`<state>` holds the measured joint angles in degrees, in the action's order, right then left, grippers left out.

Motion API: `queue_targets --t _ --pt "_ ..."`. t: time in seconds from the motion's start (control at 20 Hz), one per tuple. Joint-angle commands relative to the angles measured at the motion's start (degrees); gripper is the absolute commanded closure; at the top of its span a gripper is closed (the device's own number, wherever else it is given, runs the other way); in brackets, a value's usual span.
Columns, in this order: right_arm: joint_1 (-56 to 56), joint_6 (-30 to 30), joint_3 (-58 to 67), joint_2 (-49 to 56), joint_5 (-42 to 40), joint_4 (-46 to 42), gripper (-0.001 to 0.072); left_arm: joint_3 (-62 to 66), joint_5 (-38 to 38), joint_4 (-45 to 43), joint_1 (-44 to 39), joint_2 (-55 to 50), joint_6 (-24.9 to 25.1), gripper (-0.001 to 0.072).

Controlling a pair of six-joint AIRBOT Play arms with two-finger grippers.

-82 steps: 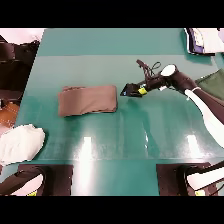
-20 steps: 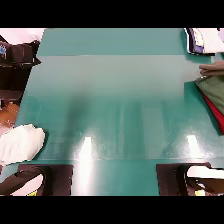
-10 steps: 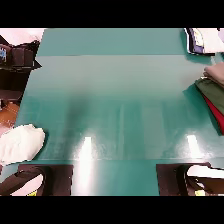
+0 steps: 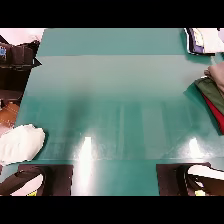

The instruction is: Fold the shirts.

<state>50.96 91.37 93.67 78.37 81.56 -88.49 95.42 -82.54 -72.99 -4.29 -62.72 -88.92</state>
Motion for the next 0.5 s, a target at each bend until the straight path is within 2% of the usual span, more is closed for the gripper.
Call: queue_targets --t 0.0,0.05,0.1,0.45 --pt "-2.1 0.5 -0.1 -3.1 -0.5 13.1 0.0346 0.0 1.2 0.0 0.0 0.0 0.0 0.0675" --pt "-3.6 0.5 -0.1 -4.1 -0.2 16.1 0.0569 0.0 1.1 0.0 0.0 0.0 0.0 0.0675" --pt "-5.3 0.4 -0.1 -5.0 -0.1 18.5 0.0693 0.0 1.2 0.0 0.0 0.0 0.0 0.0675" --pt "-22.9 0.0 -0.1 -12.9 -0.2 19.4 0.0693 0.0 1.2 0.0 0.0 0.0 0.0 0.0675"
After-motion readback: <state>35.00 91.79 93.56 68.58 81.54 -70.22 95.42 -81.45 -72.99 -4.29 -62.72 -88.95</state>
